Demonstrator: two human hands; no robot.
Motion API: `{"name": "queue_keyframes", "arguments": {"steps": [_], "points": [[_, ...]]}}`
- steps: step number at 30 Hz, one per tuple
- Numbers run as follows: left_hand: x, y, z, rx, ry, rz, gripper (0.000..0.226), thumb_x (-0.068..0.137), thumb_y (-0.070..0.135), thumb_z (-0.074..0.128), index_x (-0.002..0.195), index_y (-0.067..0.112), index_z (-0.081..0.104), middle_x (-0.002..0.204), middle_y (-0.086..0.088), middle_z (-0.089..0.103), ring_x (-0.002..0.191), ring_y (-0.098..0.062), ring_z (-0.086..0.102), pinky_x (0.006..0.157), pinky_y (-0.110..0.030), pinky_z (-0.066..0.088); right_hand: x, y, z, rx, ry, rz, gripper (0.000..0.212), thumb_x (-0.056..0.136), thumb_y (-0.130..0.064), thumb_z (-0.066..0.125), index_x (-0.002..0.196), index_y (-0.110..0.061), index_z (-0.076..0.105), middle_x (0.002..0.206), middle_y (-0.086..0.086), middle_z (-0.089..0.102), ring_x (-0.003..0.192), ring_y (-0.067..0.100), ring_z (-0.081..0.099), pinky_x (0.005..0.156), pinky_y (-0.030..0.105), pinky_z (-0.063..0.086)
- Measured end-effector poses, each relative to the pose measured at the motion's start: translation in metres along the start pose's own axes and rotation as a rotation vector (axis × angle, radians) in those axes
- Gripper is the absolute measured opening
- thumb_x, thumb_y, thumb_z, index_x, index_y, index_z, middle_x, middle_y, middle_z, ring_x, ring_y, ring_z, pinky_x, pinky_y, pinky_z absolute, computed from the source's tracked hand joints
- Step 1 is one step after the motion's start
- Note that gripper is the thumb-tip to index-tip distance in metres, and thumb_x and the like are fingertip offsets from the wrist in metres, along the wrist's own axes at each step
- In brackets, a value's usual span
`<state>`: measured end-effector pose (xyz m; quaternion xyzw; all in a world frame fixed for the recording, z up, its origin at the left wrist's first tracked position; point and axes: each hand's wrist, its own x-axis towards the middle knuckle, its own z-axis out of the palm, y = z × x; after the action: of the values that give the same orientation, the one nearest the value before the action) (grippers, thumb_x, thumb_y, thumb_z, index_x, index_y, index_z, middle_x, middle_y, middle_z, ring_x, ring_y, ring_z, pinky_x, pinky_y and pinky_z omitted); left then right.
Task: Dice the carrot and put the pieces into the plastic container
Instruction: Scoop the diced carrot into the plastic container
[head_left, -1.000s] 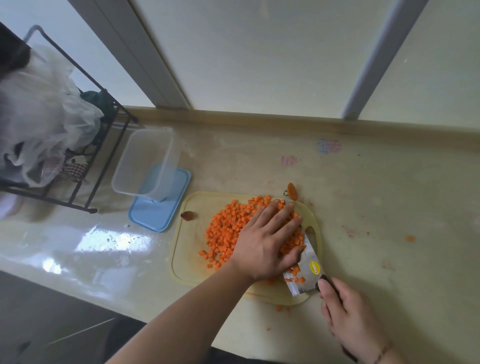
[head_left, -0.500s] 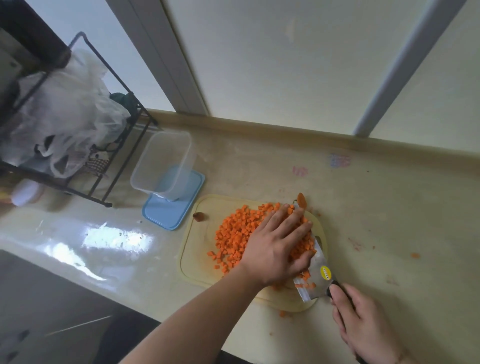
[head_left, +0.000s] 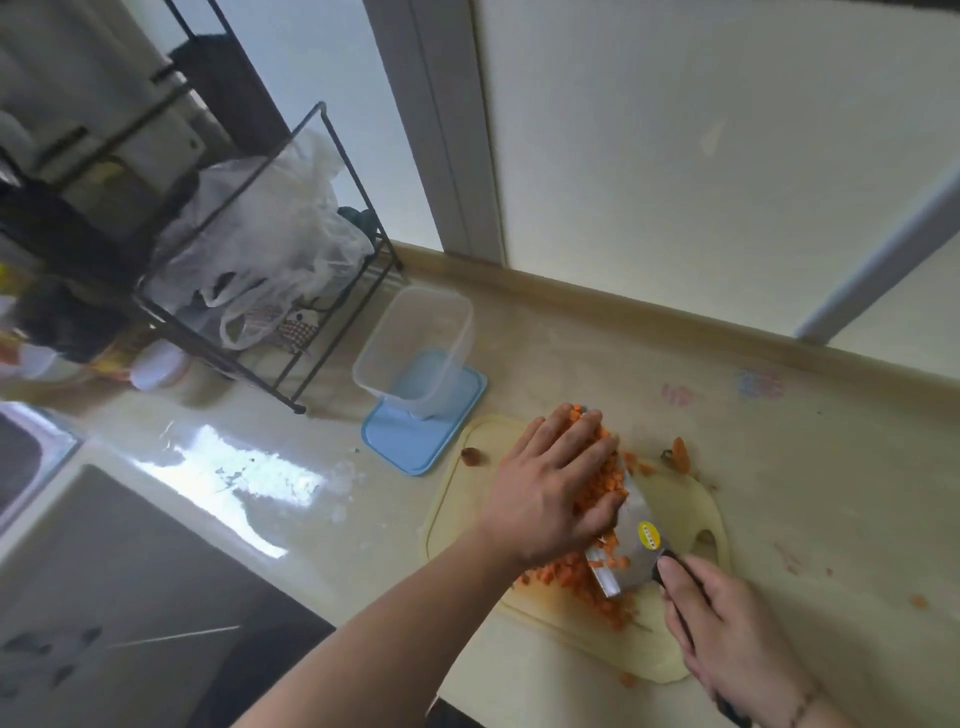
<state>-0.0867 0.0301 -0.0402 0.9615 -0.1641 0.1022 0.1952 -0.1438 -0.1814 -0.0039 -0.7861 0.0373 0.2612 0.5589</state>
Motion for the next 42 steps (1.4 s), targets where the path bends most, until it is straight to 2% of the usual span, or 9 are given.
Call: {"name": "queue_keyframes", "arguments": {"steps": [4,10,14,19,23,27,31,37,42], "points": [[0.003,-0.046,-0.029,0.019,0.063,-0.032,0.056,0.094,0.053,0.056,0.138,0.018,0.063,0.15,-0.006,0.053,0.143,-0.032,0.043,0.116,-0.047,0.037,0.032,-0.033,0.028,-0.181,-0.046,-0.107,0.04,0.098,-0.043,0.04,0.071,-0.015,0.05,0.042,0.002,0.049,0.03,0.01,0.039,0.041,0.022,0.028],[0.011,-0.129,-0.071,0.038,0.12,-0.078,0.056,0.09,0.05,0.059,0.133,0.015,0.067,0.144,-0.008,0.059,0.136,-0.033,0.051,0.113,-0.045,0.042,0.086,-0.091,0.085,-0.092,-0.123,-0.09,0.041,0.1,-0.036,0.043,0.074,-0.003,0.046,0.042,0.001,0.045,0.03,0.021,0.036,0.037,0.024,0.03],[0.023,-0.172,-0.087,0.004,0.055,-0.166,0.059,0.09,0.055,0.052,0.135,0.019,0.066,0.145,-0.004,0.059,0.139,-0.029,0.049,0.115,-0.036,0.035,0.118,-0.124,0.114,-0.061,-0.145,-0.002,0.042,0.101,-0.034,0.042,0.077,0.001,0.045,0.041,0.004,0.041,0.028,0.019,0.034,0.035,0.022,0.031],[0.039,-0.199,-0.09,-0.141,-0.125,-0.293,0.076,0.085,0.067,0.037,0.144,0.024,0.057,0.157,0.0,0.046,0.149,-0.022,0.033,0.117,-0.02,0.014,0.143,-0.15,0.129,-0.11,-0.104,0.088,0.039,0.1,-0.036,0.044,0.073,-0.007,0.047,0.049,0.012,0.041,0.029,0.02,0.036,0.037,0.025,0.035],[0.044,-0.204,-0.089,-0.185,-0.174,-0.315,0.079,0.083,0.069,0.033,0.147,0.028,0.053,0.16,0.003,0.04,0.149,-0.019,0.031,0.114,-0.015,0.012,0.15,-0.16,0.131,-0.165,-0.086,0.115,0.039,0.099,-0.036,0.045,0.074,-0.007,0.047,0.049,0.012,0.042,0.03,0.022,0.039,0.037,0.025,0.035],[0.046,-0.209,-0.088,-0.155,-0.226,-0.289,0.069,0.09,0.06,0.04,0.148,0.025,0.052,0.158,0.002,0.042,0.146,-0.022,0.035,0.116,-0.025,0.02,0.153,-0.167,0.132,-0.234,-0.084,0.169,0.039,0.1,-0.035,0.042,0.074,-0.007,0.049,0.046,0.011,0.045,0.031,0.023,0.041,0.036,0.023,0.035],[0.046,-0.211,-0.088,-0.197,-0.246,-0.278,0.071,0.094,0.064,0.03,0.151,0.026,0.047,0.161,0.003,0.039,0.151,-0.021,0.026,0.119,-0.024,0.012,0.156,-0.177,0.132,-0.199,-0.087,0.261,0.035,0.101,-0.03,0.04,0.08,-0.005,0.052,0.047,0.009,0.043,0.029,0.019,0.039,0.034,0.019,0.034],[0.048,-0.21,-0.092,-0.203,-0.387,-0.14,0.087,0.085,0.077,0.015,0.162,0.037,0.016,0.169,0.012,0.01,0.156,-0.009,0.0,0.126,-0.037,-0.001,0.162,-0.195,0.132,-0.106,-0.098,0.357,0.031,0.1,-0.029,0.041,0.089,-0.003,0.054,0.05,0.006,0.044,0.031,0.017,0.037,0.036,0.017,0.032],[0.053,-0.209,-0.087,-0.09,-0.475,-0.09,0.083,0.086,0.079,0.005,0.161,0.043,0.003,0.17,0.013,-0.004,0.156,-0.011,-0.008,0.125,-0.046,-0.007,0.163,-0.202,0.135,-0.078,-0.113,0.385,0.032,0.1,-0.033,0.04,0.089,-0.006,0.054,0.051,0.004,0.046,0.032,0.016,0.038,0.037,0.018,0.032]]}}
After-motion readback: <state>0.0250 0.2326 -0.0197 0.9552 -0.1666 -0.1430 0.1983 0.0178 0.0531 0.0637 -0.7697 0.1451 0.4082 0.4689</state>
